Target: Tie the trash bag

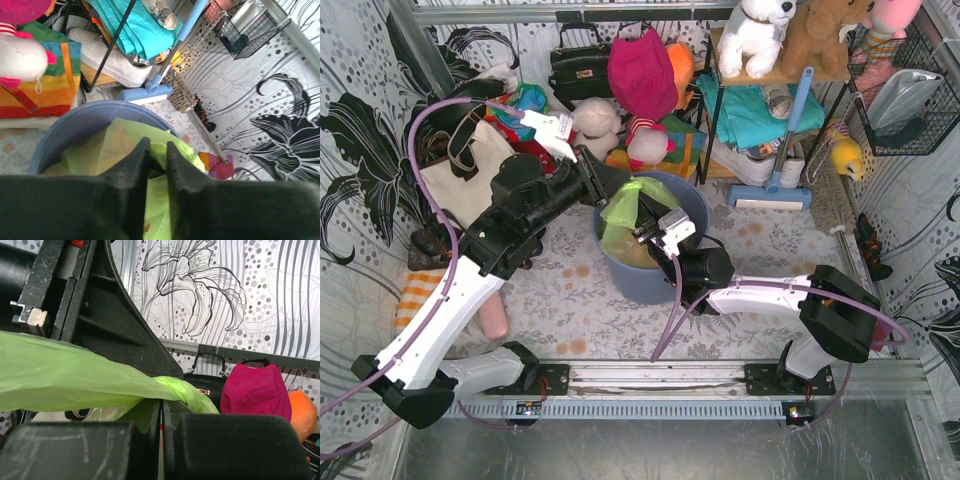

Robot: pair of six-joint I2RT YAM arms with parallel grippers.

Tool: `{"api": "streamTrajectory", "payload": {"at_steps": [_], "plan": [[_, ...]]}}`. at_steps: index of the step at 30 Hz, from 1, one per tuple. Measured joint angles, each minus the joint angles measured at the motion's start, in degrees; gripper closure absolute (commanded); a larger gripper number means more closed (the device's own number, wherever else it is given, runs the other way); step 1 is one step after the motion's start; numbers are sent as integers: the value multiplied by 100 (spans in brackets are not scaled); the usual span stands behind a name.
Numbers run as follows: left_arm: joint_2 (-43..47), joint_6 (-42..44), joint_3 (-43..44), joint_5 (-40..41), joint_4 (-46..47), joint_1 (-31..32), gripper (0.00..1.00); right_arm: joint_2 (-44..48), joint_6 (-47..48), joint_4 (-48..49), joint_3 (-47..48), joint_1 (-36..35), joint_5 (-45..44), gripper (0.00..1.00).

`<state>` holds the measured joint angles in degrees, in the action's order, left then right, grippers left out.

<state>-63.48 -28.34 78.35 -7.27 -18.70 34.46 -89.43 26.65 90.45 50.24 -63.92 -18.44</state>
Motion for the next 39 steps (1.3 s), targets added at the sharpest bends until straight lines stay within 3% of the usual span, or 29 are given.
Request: {"api": "streamTrajectory", "payload": {"at_steps": [4,9,18,27,39], "plan": [[-15,-37,57,-46,50,-9,100,0,2,4,0,0,4,100],[-31,-37,72,-87,68,-11,100,0,2,4,0,0,4,100],[-66,46,175,-87,118,-9,100,103,-4,4,-105,-11,0,85],[-66,186,256,-205,435,-4,100,903,-356,-131,-774,-129,-61,74],[-63,450,256,-719,841,-4,100,2496,-1163,-1749,-1235,-164,-4,55]]}}
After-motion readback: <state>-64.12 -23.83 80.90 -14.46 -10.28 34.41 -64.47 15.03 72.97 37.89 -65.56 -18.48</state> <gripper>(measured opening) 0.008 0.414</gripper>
